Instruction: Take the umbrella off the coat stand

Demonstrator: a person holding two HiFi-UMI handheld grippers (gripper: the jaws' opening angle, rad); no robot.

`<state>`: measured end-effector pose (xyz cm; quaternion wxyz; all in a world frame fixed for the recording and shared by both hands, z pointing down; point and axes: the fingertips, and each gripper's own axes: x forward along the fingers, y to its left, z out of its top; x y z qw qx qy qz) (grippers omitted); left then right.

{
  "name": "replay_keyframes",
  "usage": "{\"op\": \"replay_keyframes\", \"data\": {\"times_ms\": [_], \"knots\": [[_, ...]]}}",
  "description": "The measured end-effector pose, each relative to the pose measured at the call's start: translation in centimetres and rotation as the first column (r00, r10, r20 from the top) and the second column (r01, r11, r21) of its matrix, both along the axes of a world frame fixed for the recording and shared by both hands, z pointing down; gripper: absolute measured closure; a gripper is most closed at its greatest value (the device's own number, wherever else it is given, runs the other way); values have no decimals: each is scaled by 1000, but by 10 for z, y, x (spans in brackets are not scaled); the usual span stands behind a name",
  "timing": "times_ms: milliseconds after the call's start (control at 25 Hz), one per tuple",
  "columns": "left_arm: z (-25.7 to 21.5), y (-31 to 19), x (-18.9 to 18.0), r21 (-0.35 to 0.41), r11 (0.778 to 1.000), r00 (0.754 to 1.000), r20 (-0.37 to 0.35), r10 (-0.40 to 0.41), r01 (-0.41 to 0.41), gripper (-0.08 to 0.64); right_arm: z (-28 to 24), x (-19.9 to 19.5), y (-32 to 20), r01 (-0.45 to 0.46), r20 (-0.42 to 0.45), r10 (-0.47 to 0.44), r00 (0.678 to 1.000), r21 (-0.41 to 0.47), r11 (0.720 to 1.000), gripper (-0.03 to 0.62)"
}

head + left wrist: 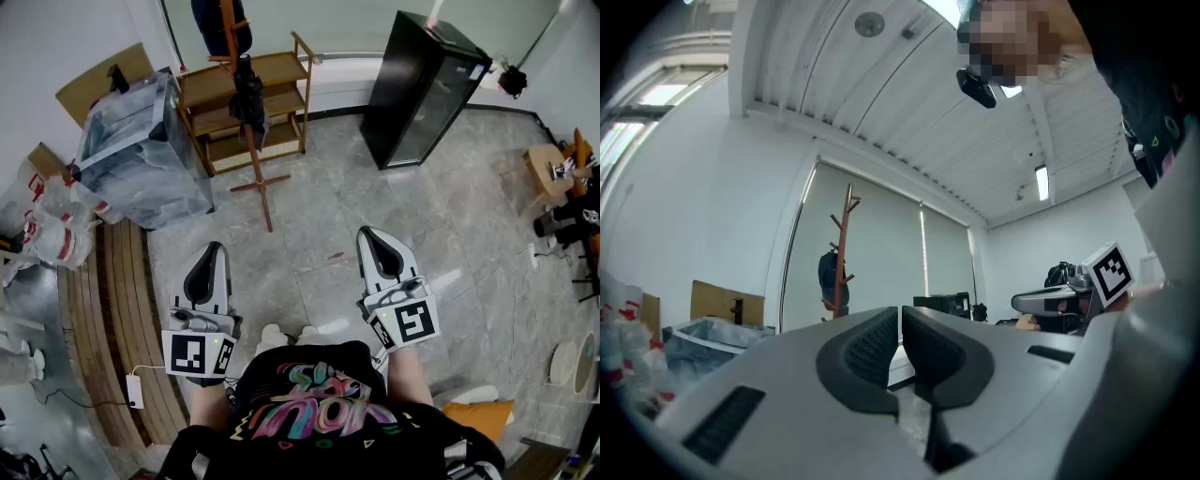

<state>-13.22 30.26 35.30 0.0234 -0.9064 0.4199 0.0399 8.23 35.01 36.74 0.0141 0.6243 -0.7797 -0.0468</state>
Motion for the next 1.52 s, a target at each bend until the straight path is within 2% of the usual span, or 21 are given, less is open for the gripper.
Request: {"op": "replay_keyframes", "data": {"times_ms": [280, 480, 760, 960, 1240, 1520], "knots": [[3, 18, 23, -1, 1000, 1000, 9, -22, 22, 526, 3, 25, 17, 15, 19, -15, 1000, 1, 1000, 578], [3, 27, 29, 4, 999, 999, 4, -42, 42, 526, 6, 30, 21, 44, 27, -44, 999, 6, 999, 577], [6, 6, 27, 2, 998, 998, 9, -58, 58, 526, 8, 26, -4, 78, 53, -79, 996, 5, 997, 577], [14, -54, 16, 1, 998, 998, -7, -63, 63, 526, 21, 13, -67, 87, 44, -86, 995, -12, 996, 577], [8, -188, 9, -4, 998, 997, -30, -66, 66, 526, 15, -1, -195, 108, 28, -107, 994, -26, 994, 577], [-7, -308, 2, 9, 999, 999, -25, -41, 41, 526, -1, -6, -310, 75, 31, -75, 997, -13, 997, 577]]}}
